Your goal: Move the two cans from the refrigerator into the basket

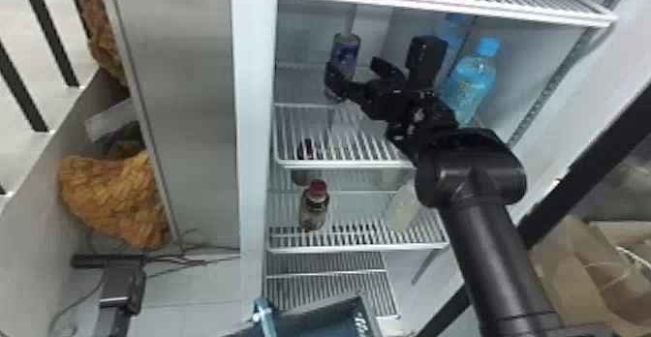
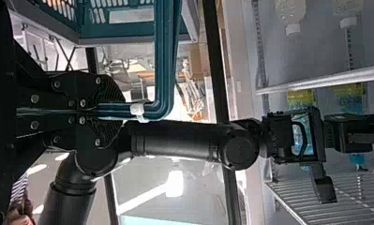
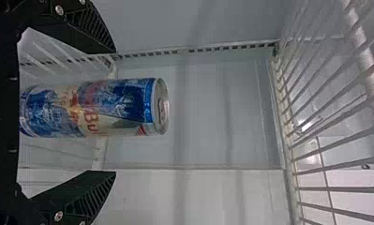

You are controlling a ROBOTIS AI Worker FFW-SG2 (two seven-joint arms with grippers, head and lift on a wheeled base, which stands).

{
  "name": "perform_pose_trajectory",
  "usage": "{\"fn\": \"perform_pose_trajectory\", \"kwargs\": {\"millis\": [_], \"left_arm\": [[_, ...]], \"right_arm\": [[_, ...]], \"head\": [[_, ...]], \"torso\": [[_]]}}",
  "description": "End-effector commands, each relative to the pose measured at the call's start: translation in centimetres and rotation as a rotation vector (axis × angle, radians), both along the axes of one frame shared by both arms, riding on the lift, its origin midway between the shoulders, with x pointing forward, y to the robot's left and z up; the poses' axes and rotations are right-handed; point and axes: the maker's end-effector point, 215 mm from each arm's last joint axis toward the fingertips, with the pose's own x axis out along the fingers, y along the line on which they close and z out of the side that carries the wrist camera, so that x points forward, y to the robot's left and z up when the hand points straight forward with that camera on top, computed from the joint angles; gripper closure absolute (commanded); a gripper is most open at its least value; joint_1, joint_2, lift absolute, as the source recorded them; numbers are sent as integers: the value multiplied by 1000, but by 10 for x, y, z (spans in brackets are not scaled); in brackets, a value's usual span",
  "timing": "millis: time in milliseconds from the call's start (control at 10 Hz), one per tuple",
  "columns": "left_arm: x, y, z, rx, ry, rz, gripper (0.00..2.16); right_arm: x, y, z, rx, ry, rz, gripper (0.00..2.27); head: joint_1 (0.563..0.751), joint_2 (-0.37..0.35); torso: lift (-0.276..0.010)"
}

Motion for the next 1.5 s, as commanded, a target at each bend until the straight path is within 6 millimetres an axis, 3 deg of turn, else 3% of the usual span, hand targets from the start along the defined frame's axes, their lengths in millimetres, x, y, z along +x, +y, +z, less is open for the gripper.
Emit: {"fn": "perform_pose_trajectory", "kwargs": {"millis": [0, 400, 500, 600, 800, 1100, 1400], "left_arm": [[-1, -1, 0, 0, 1, -6, 1197], [0, -2, 1, -4, 1, -9, 1197], [-1, -2, 1, -6, 1, -10, 1197], [0, -2, 2, -6, -1, -10, 1197], [-1, -2, 1, -6, 1, -10, 1197], [-1, -2, 2, -8, 1, -10, 1197], [-1, -1, 2, -6, 1, -10, 1197]], "right_arm": [[8, 3, 4, -13, 1, 1, 114], [14, 8, -22, -36, 69, 5, 173], [14, 9, -29, -40, 86, 7, 381], [17, 10, -25, -38, 82, 8, 805], [15, 10, -26, -48, 79, 7, 1193], [10, 10, -22, -50, 59, 7, 1269], [-15, 6, -6, -27, 17, 6, 1269]], "head": [[695, -201], [695, -193], [695, -191], [695, -191], [695, -188], [695, -188], [695, -194]], "torso": [[-35], [-35], [-35], [-35], [-35], [-35], [-35]]}}
